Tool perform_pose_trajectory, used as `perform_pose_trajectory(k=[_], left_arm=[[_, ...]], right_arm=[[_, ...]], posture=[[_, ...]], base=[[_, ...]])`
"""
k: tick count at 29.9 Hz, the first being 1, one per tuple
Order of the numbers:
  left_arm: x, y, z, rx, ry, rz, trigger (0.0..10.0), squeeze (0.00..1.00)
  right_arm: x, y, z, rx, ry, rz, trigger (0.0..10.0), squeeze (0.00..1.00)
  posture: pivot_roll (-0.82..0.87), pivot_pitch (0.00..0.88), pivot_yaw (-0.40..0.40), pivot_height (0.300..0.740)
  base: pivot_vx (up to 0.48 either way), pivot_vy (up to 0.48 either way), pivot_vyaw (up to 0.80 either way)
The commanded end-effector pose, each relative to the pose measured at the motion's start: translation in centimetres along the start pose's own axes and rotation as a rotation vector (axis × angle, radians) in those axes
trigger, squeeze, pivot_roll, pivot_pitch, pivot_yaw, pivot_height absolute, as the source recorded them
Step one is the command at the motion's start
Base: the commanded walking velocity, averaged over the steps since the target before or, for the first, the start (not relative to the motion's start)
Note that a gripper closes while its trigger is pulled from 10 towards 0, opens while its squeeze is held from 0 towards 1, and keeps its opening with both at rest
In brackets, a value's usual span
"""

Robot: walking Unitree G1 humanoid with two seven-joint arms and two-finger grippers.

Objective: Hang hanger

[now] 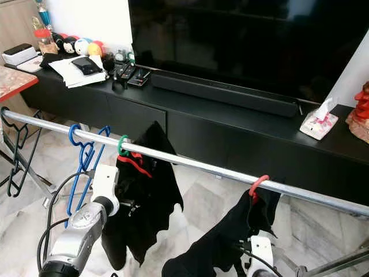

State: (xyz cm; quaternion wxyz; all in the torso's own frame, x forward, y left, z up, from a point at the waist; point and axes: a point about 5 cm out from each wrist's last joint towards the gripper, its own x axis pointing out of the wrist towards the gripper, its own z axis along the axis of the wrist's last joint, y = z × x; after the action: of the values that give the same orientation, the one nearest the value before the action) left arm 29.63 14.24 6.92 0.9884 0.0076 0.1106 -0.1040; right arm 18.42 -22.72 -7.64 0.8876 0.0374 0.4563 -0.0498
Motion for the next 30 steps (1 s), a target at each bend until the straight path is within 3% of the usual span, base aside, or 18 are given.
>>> perform_pose_trajectory(k=[1, 11, 16, 18, 19, 20, 21, 30], left_arm=[[0.5, 0.2, 1.6, 0.016, -0.077, 0.012, 0.0, 0.0], [0.2, 0.5, 4.3, 0.113, -0.209, -0.03, 0.0, 0.0], [-0.5, 0.6, 3.8, 0.176, -0.185, -0.06, 0.0, 0.0], [-2.1, 1.3, 2.6, 0.192, -0.169, -0.06, 0.2, 0.0], [-2.6, 1.5, 2.3, 0.196, -0.165, -0.055, 2.0, 0.0], [-3.0, 1.7, 2.2, 0.198, -0.162, -0.046, 5.0, 0.0], [-3.5, 2.2, 1.6, 0.198, -0.15, -0.015, 10.0, 0.0], [-4.3, 1.2, 2.0, 0.134, -0.21, 0.03, 10.0, 0.0]], right_arm=[[0.1, 0.1, 0.6, 0.021, -0.018, -0.004, 10.0, 0.0], [0.5, 0.7, 3.2, 0.032, -0.088, -0.012, 10.0, 0.0], [0.5, 0.7, 3.8, 0.034, -0.103, -0.014, 10.0, 0.0], [0.5, 0.5, 4.2, 0.041, -0.114, -0.023, 10.0, 0.0], [0.5, 0.5, 4.2, 0.048, -0.117, -0.028, 10.0, 0.0], [0.5, 0.4, 4.3, 0.053, -0.118, -0.032, 10.0, 0.0], [0.5, 0.2, 4.3, 0.063, -0.119, -0.042, 10.0, 0.0], [0.4, -0.4, 4.1, 0.066, -0.115, -0.063, 10.0, 0.0]], posture=[[0.03, 0.0, -0.07, 0.716], [0.04, 0.0, -0.063, 0.716], [0.03, 0.0, -0.062, 0.716], [0.05, 0.0, -0.069, 0.716], [0.05, 0.0, -0.069, 0.716], [0.06, 0.0, -0.069, 0.716], [0.06, 0.0, -0.065, 0.716], [0.04, 0.0, -0.038, 0.716]], base=[[0.0, 0.0, 0.0], [0.0, 0.0, 0.0], [0.0, 0.0, 0.0], [0.0, 0.0, 0.0], [0.0, 0.0, 0.0], [0.0, 0.0, 0.0], [0.0, 0.0, 0.0], [0.0, 0.0, 0.0]])
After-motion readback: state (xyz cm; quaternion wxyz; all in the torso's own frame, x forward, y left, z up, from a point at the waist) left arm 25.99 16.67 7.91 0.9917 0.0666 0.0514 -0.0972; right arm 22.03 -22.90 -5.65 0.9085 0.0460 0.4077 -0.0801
